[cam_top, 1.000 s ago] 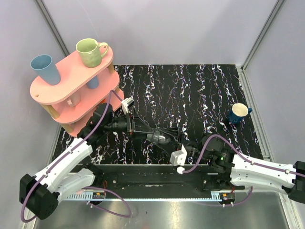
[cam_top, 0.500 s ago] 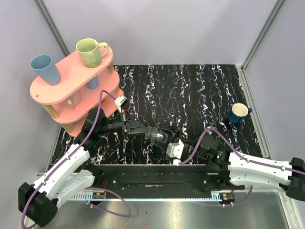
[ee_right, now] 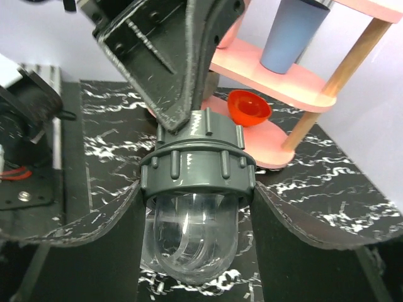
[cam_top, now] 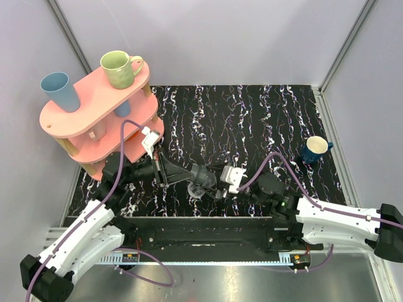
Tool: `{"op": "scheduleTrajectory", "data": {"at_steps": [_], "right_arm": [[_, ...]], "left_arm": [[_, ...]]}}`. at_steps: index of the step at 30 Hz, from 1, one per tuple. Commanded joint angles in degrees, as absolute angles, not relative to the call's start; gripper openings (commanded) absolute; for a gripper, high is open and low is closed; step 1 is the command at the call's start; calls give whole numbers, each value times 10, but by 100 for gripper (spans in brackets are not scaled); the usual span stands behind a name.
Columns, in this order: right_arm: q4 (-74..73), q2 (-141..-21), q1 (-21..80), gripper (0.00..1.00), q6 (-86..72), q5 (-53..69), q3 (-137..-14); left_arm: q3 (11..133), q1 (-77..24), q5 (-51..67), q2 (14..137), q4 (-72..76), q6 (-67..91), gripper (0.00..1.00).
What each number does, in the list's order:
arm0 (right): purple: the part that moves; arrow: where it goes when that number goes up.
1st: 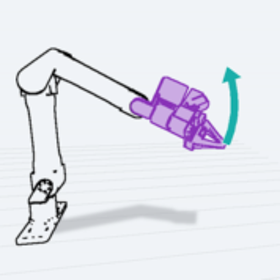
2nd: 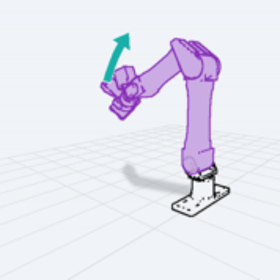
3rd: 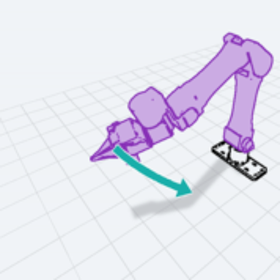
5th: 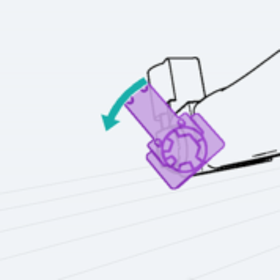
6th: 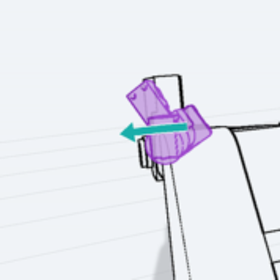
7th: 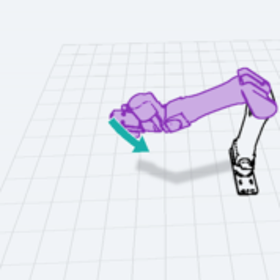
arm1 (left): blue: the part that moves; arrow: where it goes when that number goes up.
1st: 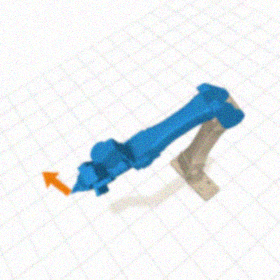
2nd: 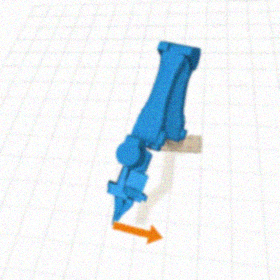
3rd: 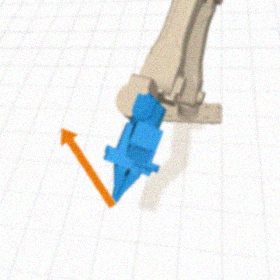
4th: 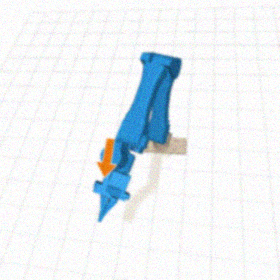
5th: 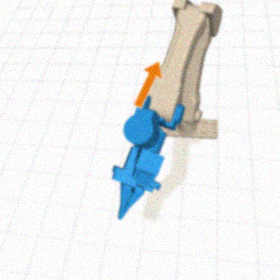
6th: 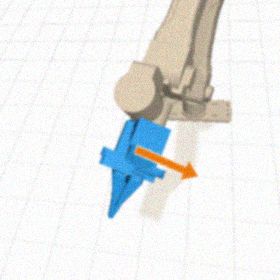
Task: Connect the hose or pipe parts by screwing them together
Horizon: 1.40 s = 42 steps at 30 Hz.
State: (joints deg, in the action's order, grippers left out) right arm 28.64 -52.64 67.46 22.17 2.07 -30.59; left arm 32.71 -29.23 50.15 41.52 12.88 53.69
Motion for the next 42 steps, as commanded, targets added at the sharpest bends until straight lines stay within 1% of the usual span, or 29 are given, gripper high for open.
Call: {"op": "scheduleTrajectory", "data": {"at_steps": [1,3,6,10,11,12,13,14,17,19,22,28,30,35,38,42], "right_arm": [[337,-526,680,0,100,50,-354],[345,-522,678,0,66,66,-352],[335,-523,669,0,23,78,-355],[332,-515,663,0,-18,83,-352],[331,-512,663,0,-14,81,-348],[329,-508,662,0,-8,77,-345],[325,-498,662,0,-4,63,-338],[314,-492,660,0,16,56,-334],[275,-469,656,0,59,50,-330],[258,-453,656,0,102,49,-329],[226,-441,657,0,163,39,-327],[168,-451,657,0,290,57,-349],[158,-452,657,0,319,66,-355],[126,-452,665,0,421,55,-372],[147,-439,681,0,467,45,-367],[169,-437,705,0,527,17,-353]], "left_arm": [[299,-312,515,381,223,391,0],[287,-312,547,384,259,366,0],[287,-314,584,400,271,332,0],[296,-316,578,411,241,279,0],[305,-316,560,414,198,264,9],[315,-315,553,419,173,258,26],[339,-315,551,423,117,248,62],[351,-315,545,426,91,245,68],[392,-315,513,430,-15,243,81],[413,-314,493,426,-73,253,83],[426,-311,452,422,-104,319,85],[440,-306,430,425,-100,456,86],[449,-305,427,421,-99,478,86],[514,-303,376,423,-201,477,89],[516,-302,391,438,-214,524,88],[504,-301,439,461,-202,600,83]]}}
